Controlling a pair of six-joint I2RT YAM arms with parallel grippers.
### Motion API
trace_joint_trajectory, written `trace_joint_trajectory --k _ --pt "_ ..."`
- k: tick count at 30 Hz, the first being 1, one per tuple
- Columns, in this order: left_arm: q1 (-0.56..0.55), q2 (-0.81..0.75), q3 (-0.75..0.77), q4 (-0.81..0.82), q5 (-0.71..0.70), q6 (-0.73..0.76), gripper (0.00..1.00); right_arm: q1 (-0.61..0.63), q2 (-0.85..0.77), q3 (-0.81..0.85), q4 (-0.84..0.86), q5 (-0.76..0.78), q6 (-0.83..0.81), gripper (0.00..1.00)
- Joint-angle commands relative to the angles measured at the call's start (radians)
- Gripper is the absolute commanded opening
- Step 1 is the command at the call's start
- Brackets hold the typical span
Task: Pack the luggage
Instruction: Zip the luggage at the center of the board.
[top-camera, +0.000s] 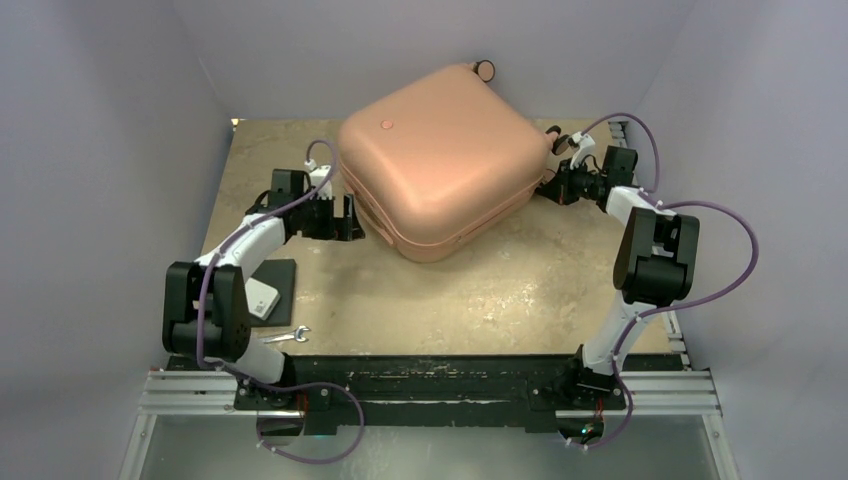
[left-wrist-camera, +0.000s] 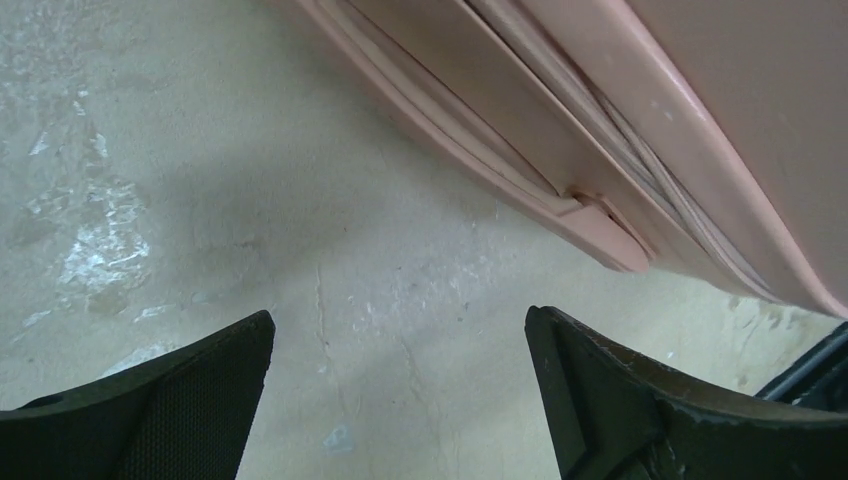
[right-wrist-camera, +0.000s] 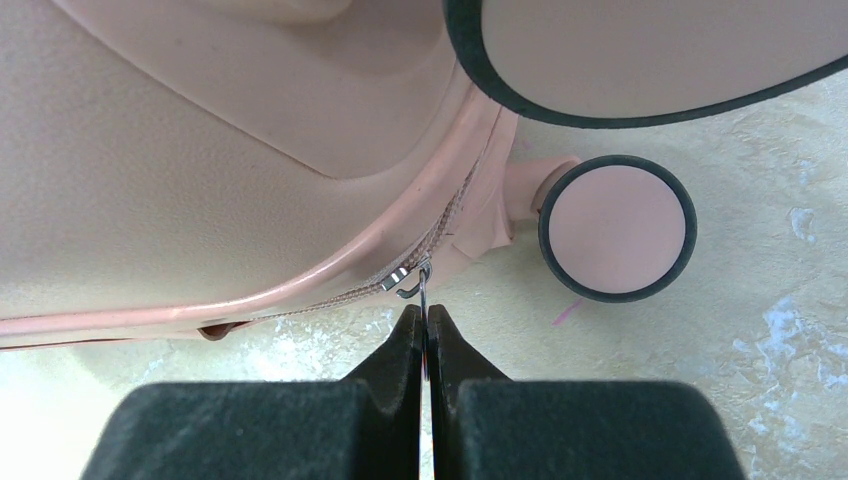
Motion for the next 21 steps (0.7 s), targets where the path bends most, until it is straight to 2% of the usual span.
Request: trace_joint_trajectory --k 1,4,9,15,21 --pt "0.047 0.058 -0.008 0.144 0.184 -0.146 0.99 -0.028 -0.009 -0.01 0.027 0.071 -0.01 0.0" --pt "0.056 0.074 -0.006 0.222 0.222 -0.194 0.99 -0.028 -0.008 -0.013 0.03 0.073 -0.01 0.0" --pt "0.059 0.104 -0.023 0.307 0.198 -0.281 0.99 -0.027 -0.007 -0.014 0.028 0.075 -0.01 0.0" --pt "0.068 0.163 -0.044 0.381 0.139 -0.33 0.91 -0.028 -0.011 -0.016 0.029 0.073 -0.007 0.0" --pt "0.072 0.229 -0.003 0.403 0.138 -0.35 0.88 -0.027 -0.013 -0.021 0.03 0.075 -0.012 0.0"
